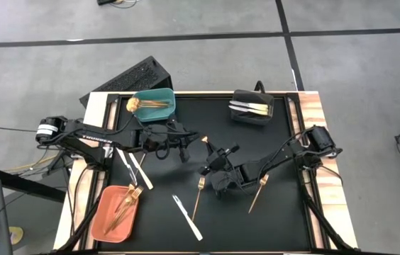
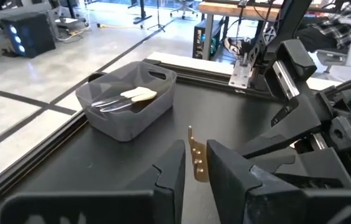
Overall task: Sort silverware by color (type)
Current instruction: Put the gold fork into the orange bin
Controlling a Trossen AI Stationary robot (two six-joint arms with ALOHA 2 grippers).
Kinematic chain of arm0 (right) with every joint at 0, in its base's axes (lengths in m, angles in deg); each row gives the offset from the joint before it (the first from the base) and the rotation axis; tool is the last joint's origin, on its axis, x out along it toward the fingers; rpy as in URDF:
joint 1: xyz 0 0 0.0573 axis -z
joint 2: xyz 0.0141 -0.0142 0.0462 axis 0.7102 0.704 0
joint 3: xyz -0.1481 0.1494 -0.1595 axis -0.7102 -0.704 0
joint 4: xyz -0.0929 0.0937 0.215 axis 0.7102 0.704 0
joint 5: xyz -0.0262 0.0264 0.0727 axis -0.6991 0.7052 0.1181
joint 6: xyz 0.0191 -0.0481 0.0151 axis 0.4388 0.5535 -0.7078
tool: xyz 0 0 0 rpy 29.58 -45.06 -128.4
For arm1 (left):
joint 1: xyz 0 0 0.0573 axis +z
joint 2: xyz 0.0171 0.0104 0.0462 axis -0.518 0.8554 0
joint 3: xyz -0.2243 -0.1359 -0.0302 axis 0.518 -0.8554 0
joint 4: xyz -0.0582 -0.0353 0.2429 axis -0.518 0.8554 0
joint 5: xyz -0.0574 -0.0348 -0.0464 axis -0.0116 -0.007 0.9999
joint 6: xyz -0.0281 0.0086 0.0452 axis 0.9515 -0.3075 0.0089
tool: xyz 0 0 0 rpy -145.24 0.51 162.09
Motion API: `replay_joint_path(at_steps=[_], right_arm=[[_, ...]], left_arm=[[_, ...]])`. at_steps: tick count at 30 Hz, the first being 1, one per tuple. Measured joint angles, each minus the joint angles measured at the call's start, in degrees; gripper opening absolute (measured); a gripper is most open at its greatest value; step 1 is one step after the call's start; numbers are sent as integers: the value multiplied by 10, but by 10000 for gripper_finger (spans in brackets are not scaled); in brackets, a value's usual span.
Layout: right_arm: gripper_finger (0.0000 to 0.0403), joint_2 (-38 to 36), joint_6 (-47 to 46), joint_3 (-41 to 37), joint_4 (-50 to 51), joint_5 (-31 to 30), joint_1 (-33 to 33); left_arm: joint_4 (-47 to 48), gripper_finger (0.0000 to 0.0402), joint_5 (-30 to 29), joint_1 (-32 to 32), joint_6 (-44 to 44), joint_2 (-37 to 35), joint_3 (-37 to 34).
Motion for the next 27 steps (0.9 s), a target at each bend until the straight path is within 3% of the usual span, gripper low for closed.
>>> replay_joint_path(at_steps=[5,9,12,19,23,27], right_arm=[[44,0,50,0,-27,0,4],[57,0,70,0,-49,1,4],[65,-1,54,0,-53,0,4],[68,-1,32,1,-62,0,-14],[68,-1,12,1,-61,1,-19],[68,-1,11,1,-61,8,-15]], left_arm=[[5,10,-4,0,-36,0,0],[39,2,-5,0,-57,-4,8],[177,1,-3,-5,-74,-18,42],[595,0,-77,-65,-47,-53,192],[793,0,-16,-111,-8,-53,290],[924,0,70,-149,39,-53,389]])
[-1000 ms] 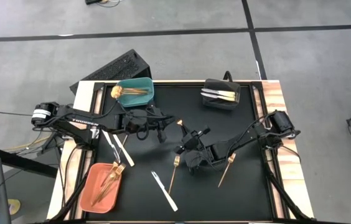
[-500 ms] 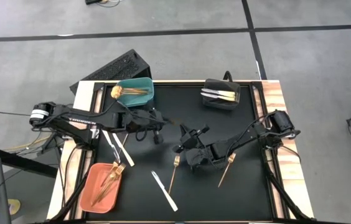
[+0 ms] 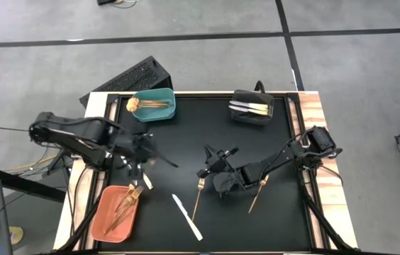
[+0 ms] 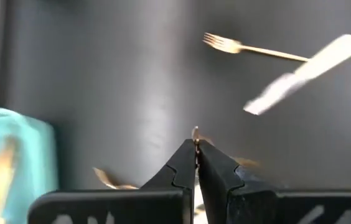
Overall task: Sort silverware by color (type)
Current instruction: Put the gold fork into the orange bin
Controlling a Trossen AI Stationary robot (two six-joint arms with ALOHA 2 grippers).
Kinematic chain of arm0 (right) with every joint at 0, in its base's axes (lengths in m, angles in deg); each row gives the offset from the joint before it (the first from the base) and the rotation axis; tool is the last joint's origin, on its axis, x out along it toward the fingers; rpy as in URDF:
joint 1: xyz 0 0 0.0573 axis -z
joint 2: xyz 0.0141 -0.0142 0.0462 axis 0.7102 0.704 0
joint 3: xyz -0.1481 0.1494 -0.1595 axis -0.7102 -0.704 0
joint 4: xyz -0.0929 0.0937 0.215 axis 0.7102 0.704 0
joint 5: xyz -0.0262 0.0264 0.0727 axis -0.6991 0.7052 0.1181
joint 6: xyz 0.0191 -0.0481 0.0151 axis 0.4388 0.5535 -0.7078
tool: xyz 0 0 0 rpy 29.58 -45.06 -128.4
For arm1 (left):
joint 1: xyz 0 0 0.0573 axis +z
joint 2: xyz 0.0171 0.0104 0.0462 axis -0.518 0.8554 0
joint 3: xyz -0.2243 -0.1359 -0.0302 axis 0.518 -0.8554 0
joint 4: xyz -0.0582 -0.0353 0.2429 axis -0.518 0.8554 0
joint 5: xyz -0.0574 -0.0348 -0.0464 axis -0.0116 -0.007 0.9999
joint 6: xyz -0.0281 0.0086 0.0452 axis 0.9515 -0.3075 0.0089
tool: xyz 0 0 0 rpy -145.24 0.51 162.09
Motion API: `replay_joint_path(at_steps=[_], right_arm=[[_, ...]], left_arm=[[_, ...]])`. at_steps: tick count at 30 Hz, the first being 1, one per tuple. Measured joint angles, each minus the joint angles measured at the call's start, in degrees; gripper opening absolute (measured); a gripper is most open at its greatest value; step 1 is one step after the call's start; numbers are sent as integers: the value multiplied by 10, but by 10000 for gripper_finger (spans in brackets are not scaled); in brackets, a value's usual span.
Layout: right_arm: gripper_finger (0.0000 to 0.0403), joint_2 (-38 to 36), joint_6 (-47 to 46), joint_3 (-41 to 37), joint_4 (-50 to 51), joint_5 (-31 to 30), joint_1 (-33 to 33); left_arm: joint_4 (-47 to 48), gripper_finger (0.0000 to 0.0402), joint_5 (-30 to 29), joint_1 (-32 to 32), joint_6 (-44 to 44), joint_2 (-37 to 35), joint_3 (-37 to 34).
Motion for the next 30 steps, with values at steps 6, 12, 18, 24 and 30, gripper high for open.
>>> replay_joint_path(at_steps=[6,12,18,24,30], right_arm=[[69,0,-4,0,-6,31,7],[69,0,-45,0,5,52,2],[69,0,-51,0,25,53,-12],[69,0,-58,0,28,90,-16],[69,0,-108,0,41,199,17]], left_arm=[[114,0,128,-44,71,-1,94],[128,0,128,-102,142,-10,38],[122,0,131,-140,192,-9,-91],[86,0,156,-159,226,-9,-205],[32,20,191,-160,253,-12,-227]])
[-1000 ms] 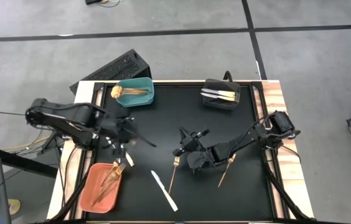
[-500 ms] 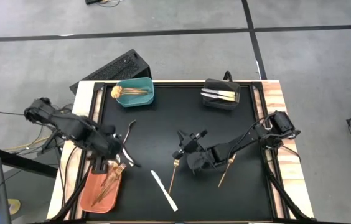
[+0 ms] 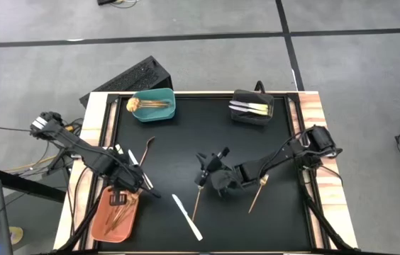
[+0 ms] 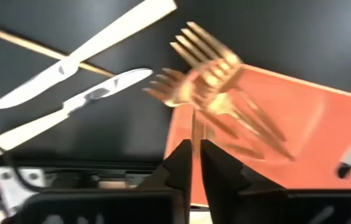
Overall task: Sort silverware by color (type)
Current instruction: Put the gold fork into the orange bin
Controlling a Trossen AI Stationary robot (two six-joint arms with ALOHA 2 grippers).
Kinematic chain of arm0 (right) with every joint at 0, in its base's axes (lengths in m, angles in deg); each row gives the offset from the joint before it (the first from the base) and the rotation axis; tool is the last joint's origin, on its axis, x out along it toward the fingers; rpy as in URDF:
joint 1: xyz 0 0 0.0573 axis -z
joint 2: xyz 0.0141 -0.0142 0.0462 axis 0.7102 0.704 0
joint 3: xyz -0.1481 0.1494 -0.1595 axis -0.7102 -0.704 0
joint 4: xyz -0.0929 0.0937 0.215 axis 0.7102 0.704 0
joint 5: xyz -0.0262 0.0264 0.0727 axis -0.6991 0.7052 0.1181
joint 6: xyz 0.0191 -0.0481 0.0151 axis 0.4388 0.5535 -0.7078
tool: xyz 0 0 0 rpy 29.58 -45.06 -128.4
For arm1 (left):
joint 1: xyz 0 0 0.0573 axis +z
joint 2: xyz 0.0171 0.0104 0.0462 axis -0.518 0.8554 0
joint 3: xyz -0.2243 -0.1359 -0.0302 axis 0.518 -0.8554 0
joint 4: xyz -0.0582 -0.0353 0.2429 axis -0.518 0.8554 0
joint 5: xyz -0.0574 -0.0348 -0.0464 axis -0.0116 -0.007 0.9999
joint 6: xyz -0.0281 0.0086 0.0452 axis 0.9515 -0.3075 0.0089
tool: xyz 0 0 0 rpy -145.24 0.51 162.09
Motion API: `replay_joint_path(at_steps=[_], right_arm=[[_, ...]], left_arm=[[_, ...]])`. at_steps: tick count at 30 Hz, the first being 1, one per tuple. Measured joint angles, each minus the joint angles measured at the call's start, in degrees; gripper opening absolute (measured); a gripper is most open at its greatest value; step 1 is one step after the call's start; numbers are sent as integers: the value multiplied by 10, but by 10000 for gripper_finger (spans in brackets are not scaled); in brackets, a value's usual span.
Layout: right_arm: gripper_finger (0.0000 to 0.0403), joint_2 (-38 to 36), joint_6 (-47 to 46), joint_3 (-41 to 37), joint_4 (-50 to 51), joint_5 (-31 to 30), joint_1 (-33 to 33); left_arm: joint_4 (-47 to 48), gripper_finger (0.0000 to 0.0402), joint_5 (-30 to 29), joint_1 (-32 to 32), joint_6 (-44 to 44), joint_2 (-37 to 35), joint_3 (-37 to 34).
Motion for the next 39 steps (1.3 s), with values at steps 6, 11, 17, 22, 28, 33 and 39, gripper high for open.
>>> replay_joint_path(at_steps=[6,11,17,22,28,33,39], right_arm=[[69,0,-59,0,42,76,33],[69,0,-76,0,46,113,37],[69,0,-121,0,45,146,35],[69,1,-122,13,47,156,40],[69,-10,-98,28,64,159,33],[69,-26,-106,39,124,153,33],[69,-30,-132,39,152,150,37]], left_arm=[[-6,82,2,0,20,-23,2],[6,124,-180,0,31,-44,2],[-103,137,-298,57,-11,-64,-34],[-187,138,-335,159,-36,-66,-100],[-251,138,-320,287,-50,-66,-182],[-288,138,-321,355,-73,-66,-212],[-361,138,-321,397,-66,-66,-259]])
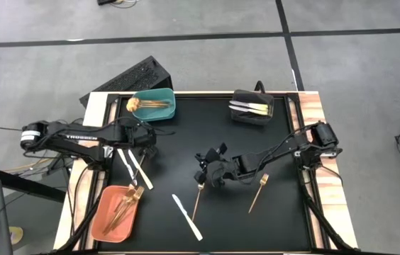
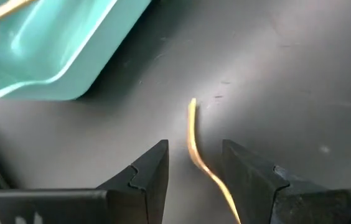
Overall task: Sort silverware by color (type)
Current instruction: Put the gold fork into the orange bin
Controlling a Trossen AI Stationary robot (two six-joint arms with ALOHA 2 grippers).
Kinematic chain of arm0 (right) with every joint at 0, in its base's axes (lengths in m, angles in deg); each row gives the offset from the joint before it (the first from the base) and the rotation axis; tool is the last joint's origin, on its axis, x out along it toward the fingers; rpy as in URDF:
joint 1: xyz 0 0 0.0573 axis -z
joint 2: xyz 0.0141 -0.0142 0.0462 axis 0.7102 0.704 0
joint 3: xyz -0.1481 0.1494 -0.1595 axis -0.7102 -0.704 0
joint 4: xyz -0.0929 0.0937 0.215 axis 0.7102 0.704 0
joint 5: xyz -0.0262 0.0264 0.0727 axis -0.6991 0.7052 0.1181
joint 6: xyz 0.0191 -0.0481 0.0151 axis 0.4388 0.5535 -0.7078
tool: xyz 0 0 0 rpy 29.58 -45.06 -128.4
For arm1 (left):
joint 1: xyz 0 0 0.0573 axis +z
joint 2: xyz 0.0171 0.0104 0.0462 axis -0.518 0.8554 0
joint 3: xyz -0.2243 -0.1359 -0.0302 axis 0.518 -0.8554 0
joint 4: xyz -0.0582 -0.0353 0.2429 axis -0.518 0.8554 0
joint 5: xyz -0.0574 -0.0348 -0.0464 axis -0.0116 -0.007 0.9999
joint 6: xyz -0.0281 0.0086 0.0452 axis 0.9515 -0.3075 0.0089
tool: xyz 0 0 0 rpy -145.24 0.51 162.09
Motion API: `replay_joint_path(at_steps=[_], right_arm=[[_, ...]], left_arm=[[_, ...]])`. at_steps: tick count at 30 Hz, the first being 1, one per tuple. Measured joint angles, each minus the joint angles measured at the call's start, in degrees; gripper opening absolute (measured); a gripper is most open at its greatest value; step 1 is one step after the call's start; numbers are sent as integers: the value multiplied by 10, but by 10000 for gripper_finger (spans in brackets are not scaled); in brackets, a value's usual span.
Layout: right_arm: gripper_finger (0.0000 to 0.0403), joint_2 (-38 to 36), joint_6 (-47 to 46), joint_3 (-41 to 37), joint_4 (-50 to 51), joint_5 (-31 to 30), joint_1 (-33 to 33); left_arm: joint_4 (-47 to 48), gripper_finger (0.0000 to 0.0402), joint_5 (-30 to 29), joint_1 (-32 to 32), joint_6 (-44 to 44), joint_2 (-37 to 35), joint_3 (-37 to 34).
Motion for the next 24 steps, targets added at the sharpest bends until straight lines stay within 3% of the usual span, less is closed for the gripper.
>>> replay_joint_path(at_steps=[7,24], right_arm=[[69,1,-17,0,36,1,2],[69,1,-21,0,50,2,7]], left_arm=[[-115,138,-11,9,18,0,-73],[-133,136,-15,19,7,0,-131]])
